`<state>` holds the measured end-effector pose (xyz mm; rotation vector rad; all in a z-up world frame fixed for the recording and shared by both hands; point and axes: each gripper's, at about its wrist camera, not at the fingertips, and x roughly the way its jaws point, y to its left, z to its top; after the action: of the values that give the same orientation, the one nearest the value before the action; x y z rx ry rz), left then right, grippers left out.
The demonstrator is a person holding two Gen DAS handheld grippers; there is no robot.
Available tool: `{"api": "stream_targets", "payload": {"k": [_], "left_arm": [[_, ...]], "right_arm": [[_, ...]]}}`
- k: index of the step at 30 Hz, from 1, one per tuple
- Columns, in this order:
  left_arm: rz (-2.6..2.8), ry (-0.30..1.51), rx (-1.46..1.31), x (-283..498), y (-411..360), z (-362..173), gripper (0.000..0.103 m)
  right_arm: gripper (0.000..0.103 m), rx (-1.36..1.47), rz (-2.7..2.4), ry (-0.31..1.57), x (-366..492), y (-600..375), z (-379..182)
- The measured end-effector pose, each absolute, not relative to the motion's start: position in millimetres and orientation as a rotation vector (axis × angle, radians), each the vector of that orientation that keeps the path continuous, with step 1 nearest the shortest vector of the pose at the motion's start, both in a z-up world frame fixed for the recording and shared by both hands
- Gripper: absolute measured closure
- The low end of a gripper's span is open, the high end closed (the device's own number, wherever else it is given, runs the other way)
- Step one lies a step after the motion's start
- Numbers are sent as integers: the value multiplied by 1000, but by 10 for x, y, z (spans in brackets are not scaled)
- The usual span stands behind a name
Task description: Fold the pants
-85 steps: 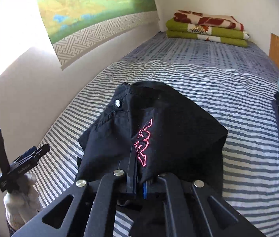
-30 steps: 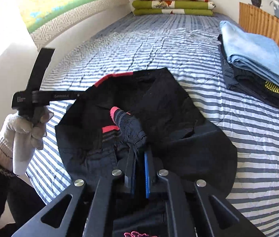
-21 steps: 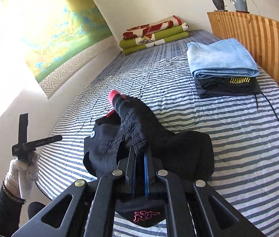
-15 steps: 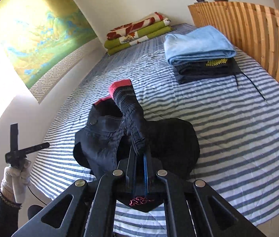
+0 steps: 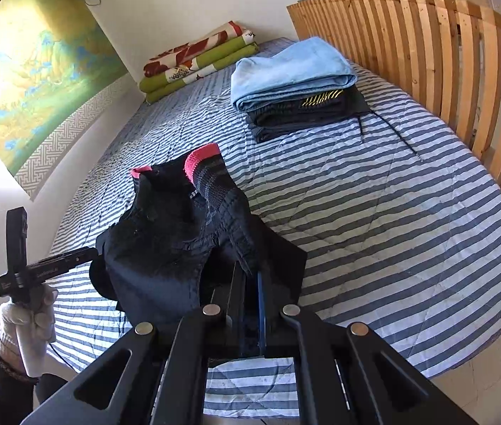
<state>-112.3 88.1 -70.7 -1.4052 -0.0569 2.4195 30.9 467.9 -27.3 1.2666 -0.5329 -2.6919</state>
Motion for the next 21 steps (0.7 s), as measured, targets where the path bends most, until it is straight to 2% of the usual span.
{"api": "stream_targets", "payload": {"k": [5, 8, 11, 13, 14, 21], "left_arm": [[2414, -41, -1380, -1768, 894, -706, 29], [2335, 6, -1421, -2160, 1099, -906, 25], [2273, 59, -1501, -2472, 1320, -1221, 25], [2239, 67, -1537, -2643, 1427, -1413, 25], [2224, 63, -1551, -2688, 1483, -1490, 25], [2190, -3, -1565, -2900, 1541, -1663, 25]], "right_arm": [[98, 1354, -2720, -583, 136, 5023, -418], [96, 1472, -2647, -554, -37, 5117, -649], [86, 1552, -2605, -504, -165, 5158, -793], [67, 1550, -2610, -482, -252, 5200, -823], [64, 1548, -2614, -467, -303, 5218, -832], [62, 1655, -2541, -438, -875, 5325, -1176]]}}
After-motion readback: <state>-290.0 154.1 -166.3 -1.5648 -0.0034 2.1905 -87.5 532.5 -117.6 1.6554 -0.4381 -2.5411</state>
